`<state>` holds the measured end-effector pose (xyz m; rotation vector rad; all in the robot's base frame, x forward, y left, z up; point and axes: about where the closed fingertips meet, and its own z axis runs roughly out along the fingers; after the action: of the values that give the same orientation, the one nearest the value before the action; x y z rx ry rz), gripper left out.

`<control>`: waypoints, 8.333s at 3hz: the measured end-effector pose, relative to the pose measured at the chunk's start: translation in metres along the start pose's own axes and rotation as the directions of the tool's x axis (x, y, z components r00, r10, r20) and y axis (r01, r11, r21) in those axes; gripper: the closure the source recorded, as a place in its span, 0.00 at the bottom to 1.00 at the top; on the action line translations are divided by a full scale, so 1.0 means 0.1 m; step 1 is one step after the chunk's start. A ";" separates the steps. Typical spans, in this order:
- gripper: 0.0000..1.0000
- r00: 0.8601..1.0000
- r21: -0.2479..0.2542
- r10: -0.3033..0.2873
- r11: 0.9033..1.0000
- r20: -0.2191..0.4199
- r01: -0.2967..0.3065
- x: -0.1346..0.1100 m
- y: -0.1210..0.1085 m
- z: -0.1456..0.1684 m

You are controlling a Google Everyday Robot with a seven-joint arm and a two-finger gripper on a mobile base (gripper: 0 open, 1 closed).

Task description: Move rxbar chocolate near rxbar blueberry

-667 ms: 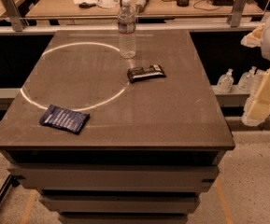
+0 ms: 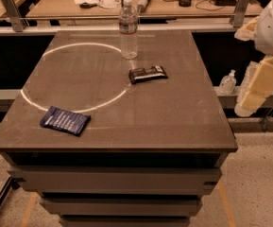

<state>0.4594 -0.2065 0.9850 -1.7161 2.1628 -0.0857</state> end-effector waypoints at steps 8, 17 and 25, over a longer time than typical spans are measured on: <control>0.00 0.944 -0.143 -0.090 0.980 0.317 0.141 -1.41 -1.26 1.90; 1.00 0.886 -0.179 -0.103 0.963 0.453 0.204 -1.67 -1.05 1.59; 0.62 0.816 -0.252 -0.354 0.828 0.456 0.500 -2.61 0.24 1.82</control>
Offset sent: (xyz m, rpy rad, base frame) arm 0.1031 0.0522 -0.0006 0.1927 -0.0487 0.0766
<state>0.5450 0.0811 0.8760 -2.1869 1.5220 0.5304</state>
